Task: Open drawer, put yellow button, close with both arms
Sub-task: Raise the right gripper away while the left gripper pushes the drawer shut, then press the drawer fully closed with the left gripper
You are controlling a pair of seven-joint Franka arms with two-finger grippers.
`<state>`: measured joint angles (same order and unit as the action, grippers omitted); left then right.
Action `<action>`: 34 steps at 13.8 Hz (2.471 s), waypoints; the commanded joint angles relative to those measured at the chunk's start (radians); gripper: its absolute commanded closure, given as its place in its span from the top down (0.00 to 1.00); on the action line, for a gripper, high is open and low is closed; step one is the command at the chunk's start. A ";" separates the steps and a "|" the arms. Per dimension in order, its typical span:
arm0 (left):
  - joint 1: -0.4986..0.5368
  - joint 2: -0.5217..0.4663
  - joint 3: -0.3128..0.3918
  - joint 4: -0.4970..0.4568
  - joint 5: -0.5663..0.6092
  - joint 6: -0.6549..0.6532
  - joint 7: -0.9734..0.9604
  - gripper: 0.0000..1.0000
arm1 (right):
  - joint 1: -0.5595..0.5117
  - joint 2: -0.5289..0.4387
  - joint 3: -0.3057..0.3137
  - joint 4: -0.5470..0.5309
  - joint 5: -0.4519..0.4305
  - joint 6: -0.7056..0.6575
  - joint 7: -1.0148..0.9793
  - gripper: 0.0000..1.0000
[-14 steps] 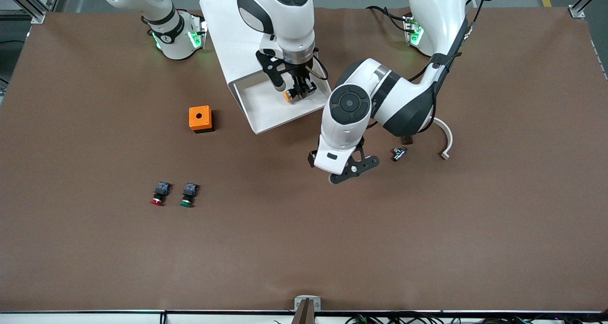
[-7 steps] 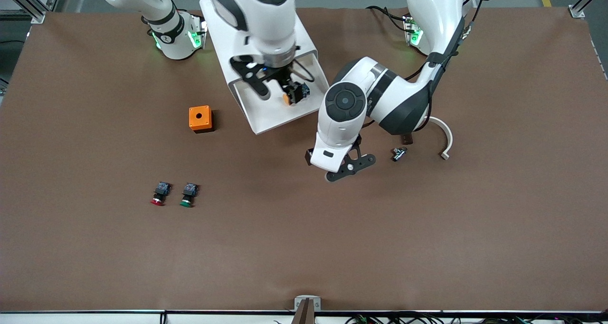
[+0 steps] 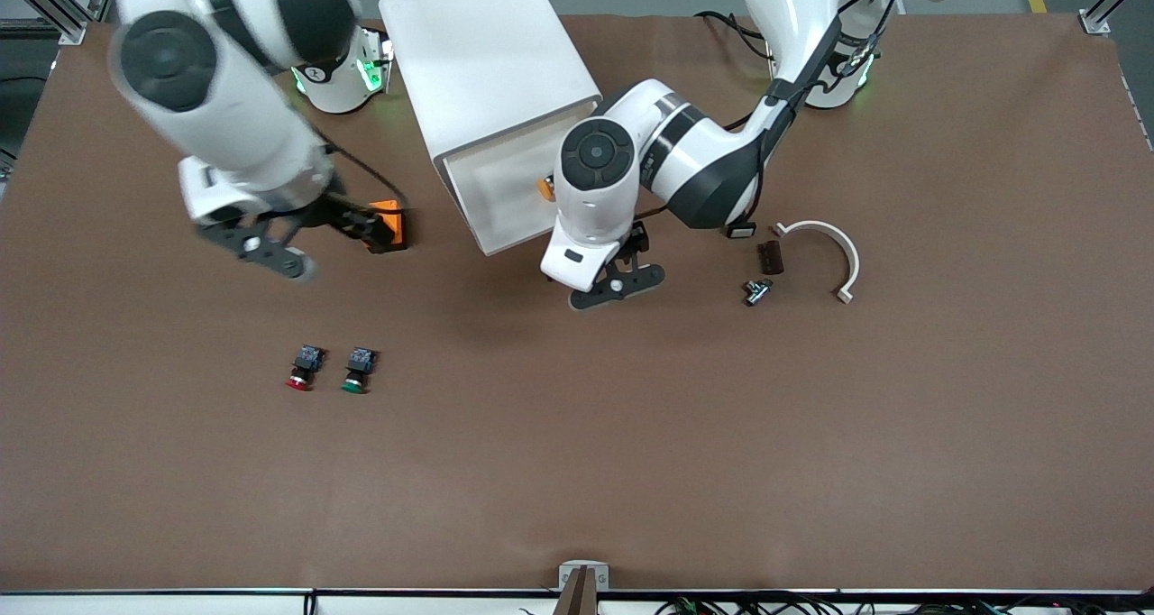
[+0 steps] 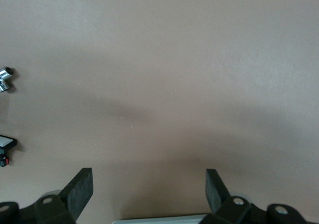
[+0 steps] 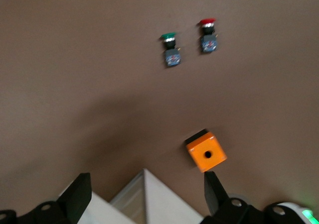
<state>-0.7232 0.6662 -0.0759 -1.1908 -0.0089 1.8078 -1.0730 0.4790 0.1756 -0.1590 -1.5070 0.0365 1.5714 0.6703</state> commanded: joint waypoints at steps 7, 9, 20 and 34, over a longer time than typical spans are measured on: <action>-0.070 0.006 0.002 -0.013 -0.017 0.013 -0.126 0.99 | -0.476 -0.061 0.024 -0.004 -0.009 -0.090 -0.757 1.00; -0.090 0.010 0.002 -0.012 -0.034 0.015 -0.140 0.99 | -0.499 -0.059 0.024 0.013 -0.032 -0.091 -0.773 1.00; -0.162 0.010 0.002 -0.036 -0.210 0.002 -0.183 0.99 | -0.428 -0.036 0.032 0.054 -0.036 -0.080 -0.578 1.00; -0.177 0.013 -0.002 -0.096 -0.492 0.008 -0.194 0.99 | -0.415 -0.129 0.032 -0.021 -0.089 -0.117 -0.589 1.00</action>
<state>-0.8907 0.6857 -0.0770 -1.2767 -0.4368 1.8084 -1.2512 0.0573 0.1104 -0.1305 -1.4677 -0.0305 1.4486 0.0711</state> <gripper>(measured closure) 0.004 0.000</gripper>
